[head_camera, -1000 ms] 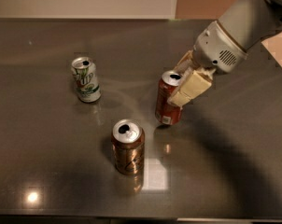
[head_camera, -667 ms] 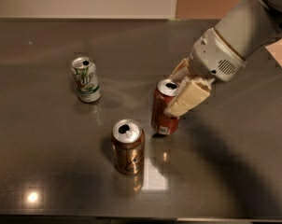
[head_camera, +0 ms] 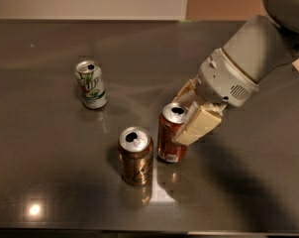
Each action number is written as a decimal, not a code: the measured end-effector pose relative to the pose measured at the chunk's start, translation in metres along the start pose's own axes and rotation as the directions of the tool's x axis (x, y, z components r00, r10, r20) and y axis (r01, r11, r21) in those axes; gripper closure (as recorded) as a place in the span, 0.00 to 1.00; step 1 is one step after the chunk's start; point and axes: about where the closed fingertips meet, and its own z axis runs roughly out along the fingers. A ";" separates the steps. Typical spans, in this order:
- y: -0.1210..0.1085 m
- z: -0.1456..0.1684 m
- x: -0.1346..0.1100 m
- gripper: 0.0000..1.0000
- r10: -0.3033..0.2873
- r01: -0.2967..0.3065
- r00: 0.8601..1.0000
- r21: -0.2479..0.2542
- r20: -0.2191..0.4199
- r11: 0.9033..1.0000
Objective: Move coke can near orange can
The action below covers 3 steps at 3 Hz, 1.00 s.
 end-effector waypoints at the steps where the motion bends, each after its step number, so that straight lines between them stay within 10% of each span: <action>1: 0.012 0.009 0.004 0.58 -0.051 0.051 0.999 0.003 -0.014 0.999; 3: 0.019 0.021 0.012 0.12 -0.108 0.109 0.993 0.013 -0.043 0.994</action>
Offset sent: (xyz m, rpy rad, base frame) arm -0.0247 -0.0005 -0.0270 -0.0458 -0.0968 0.0994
